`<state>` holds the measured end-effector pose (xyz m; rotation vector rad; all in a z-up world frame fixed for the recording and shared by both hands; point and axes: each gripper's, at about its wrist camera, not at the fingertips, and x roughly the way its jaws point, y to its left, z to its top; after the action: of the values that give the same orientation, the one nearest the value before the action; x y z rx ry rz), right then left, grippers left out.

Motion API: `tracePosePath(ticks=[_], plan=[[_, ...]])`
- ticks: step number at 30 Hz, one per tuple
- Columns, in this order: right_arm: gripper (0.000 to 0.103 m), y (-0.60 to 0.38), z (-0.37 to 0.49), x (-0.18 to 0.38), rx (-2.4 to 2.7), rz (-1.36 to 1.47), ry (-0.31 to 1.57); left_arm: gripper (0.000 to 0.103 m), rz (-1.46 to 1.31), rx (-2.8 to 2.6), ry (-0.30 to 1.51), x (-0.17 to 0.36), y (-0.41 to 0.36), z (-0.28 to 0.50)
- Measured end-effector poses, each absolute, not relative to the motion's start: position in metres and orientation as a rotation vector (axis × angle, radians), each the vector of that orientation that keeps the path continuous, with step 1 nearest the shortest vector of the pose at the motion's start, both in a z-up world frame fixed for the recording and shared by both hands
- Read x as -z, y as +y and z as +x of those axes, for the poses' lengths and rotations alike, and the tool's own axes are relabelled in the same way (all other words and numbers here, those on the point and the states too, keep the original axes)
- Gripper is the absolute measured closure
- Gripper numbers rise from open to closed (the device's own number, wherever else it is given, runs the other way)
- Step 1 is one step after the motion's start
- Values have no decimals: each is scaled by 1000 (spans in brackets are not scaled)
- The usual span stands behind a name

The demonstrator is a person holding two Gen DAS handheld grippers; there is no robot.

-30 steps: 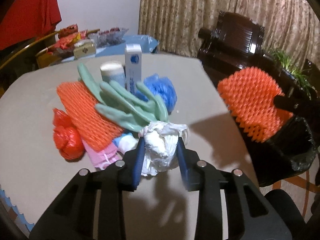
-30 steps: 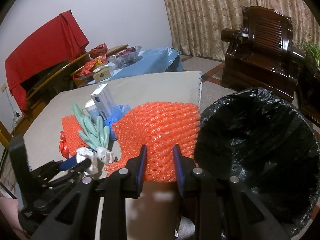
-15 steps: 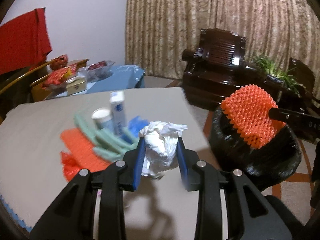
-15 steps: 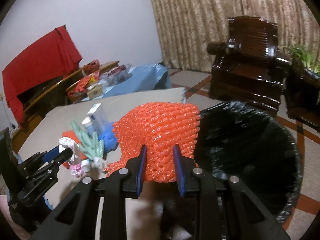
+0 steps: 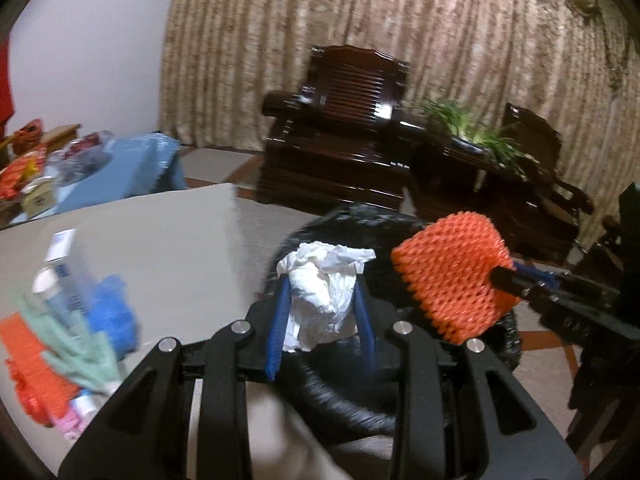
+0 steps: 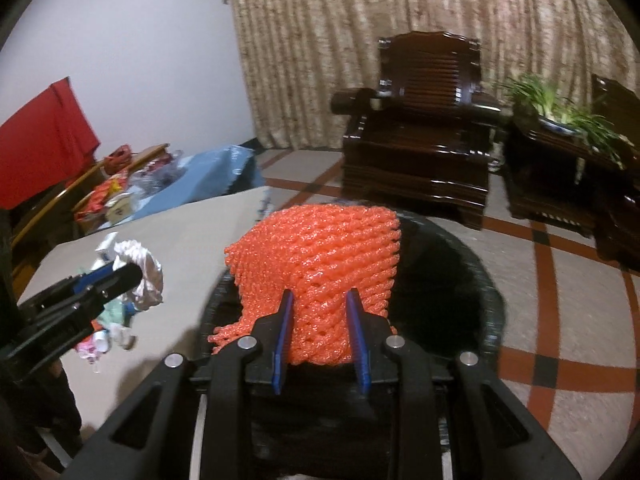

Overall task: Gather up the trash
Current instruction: 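Drop the foam net and white tissue into the black bin with both grippers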

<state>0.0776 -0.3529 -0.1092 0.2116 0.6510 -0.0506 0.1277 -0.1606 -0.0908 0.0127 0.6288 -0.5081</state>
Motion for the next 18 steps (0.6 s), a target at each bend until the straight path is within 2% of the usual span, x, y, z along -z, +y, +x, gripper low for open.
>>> tracePosePath(ticks=[2,3,4,5,6,7,9,11,13,16,18], plan=[[77,-362,81,114,72,218,660,72,21,537,642,95,-179,134],[73,-366,83,117,86,216,664,70,21,553,650,97,-190,139],[67,-369,84,120,98,214,667,63,19,570,660,101,-194,143],[65,-373,85,123,115,212,674,58,19,582,670,104,-198,145],[63,-375,85,124,122,213,677,46,22,589,678,106,-204,148],[55,-378,85,126,134,216,680,38,20,596,680,108,-204,148],[41,-382,83,129,157,222,680,33,20,599,681,110,-205,149],[35,-383,78,128,163,219,674,29,15,591,672,109,-199,146],[18,-381,74,126,172,216,664,23,17,564,654,106,-188,143],[6,-371,72,119,161,215,639,14,32,517,628,98,-167,137],[6,-365,72,115,135,216,631,13,37,478,607,93,-145,129]])
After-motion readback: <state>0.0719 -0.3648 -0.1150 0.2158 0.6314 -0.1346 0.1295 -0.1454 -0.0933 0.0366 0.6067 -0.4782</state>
